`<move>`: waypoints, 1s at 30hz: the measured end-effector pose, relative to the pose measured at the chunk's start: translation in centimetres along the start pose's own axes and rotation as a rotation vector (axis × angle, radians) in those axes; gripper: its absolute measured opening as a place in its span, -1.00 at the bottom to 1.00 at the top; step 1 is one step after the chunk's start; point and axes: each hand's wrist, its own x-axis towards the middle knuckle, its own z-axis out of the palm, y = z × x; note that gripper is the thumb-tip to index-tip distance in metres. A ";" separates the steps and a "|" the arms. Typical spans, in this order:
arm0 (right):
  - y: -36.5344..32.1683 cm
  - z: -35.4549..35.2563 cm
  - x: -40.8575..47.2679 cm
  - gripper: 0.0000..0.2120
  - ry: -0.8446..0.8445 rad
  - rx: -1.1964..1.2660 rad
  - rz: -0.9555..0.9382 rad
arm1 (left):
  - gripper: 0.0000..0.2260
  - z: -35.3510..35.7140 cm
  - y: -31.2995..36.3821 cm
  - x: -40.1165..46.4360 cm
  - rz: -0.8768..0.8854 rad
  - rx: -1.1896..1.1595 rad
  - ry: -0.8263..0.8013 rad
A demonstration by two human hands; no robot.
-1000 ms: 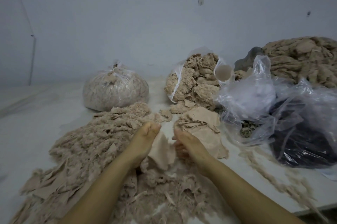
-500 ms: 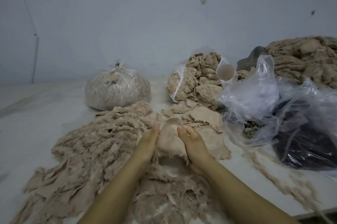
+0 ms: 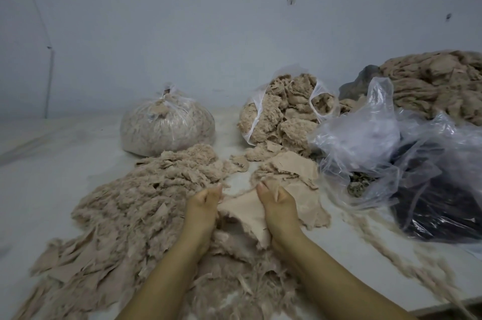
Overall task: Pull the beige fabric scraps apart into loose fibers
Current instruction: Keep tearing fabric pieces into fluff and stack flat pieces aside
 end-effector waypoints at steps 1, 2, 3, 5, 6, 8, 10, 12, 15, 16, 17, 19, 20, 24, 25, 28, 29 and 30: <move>0.0 -0.2 0.2 -0.89 0.059 0.035 0.014 | -0.71 -0.4 0.0 0.2 -0.017 -0.027 0.056; -0.2 -0.5 0.5 -0.86 0.123 0.057 0.038 | -0.72 -0.9 0.0 0.4 -0.037 -0.035 0.104; -0.2 -0.8 0.7 -0.80 0.166 0.062 0.063 | -0.71 -1.5 -0.1 0.7 -0.051 -0.006 0.135; -0.3 -1.1 0.9 -0.79 0.176 0.044 0.081 | -0.63 -1.8 0.0 0.6 -0.088 0.068 0.072; -0.3 -0.9 0.8 -0.81 0.165 0.046 0.077 | -0.56 -1.3 0.1 0.3 -0.140 0.071 -0.022; -0.2 0.1 0.3 -0.78 0.140 0.031 0.055 | -0.44 0.4 0.4 -0.9 -0.296 0.031 -0.238; -0.1 1.2 -0.3 -0.72 0.135 0.001 0.011 | -0.51 2.3 0.3 -1.9 -0.318 -0.017 -0.336; 0.0 1.7 -0.5 -0.75 0.147 0.020 -0.013 | -0.68 3.5 -0.1 -2.3 -0.230 -0.023 -0.204; 0.2 1.7 -0.6 -0.83 0.179 0.057 -0.021 | -0.80 4.0 -0.3 -2.0 -0.140 -0.095 0.024; 0.3 1.6 -0.5 -0.82 0.188 0.059 -0.032 | -0.79 3.9 -0.3 -1.8 -0.138 -0.123 0.045; 0.3 1.6 -0.5 -0.81 0.193 0.063 -0.041 | -0.79 3.9 -0.4 -1.8 -0.141 -0.148 0.052; 0.4 1.7 -0.4 -0.79 0.193 0.070 -0.039 | -0.78 3.7 -0.4 -1.7 -0.144 -0.185 0.050; 0.4 1.8 -0.4 -0.80 0.187 0.074 -0.033 | -0.77 3.7 -0.5 -1.6 -0.146 -0.201 0.047; 0.2 1.1 -0.3 -0.86 0.208 0.087 0.003 | -0.81 2.7 -0.5 -0.5 -0.145 -0.330 0.099; -0.1 0.7 -0.1 -0.78 0.238 0.078 0.017 | -0.83 2.0 -0.3 0.0 -0.147 -0.373 0.118; -0.5 -0.6 0.7 -0.65 0.291 0.089 0.063 | -0.76 -0.1 0.1 0.8 -0.136 -0.279 0.064; -0.6 -0.7 0.9 -0.65 0.293 0.098 0.076 | -0.68 -0.2 0.3 0.5 -0.161 -0.189 -0.005; -0.6 -0.5 1.0 -0.61 0.290 0.110 0.089 | -0.57 0.1 0.4 0.2 -0.204 -0.102 -0.094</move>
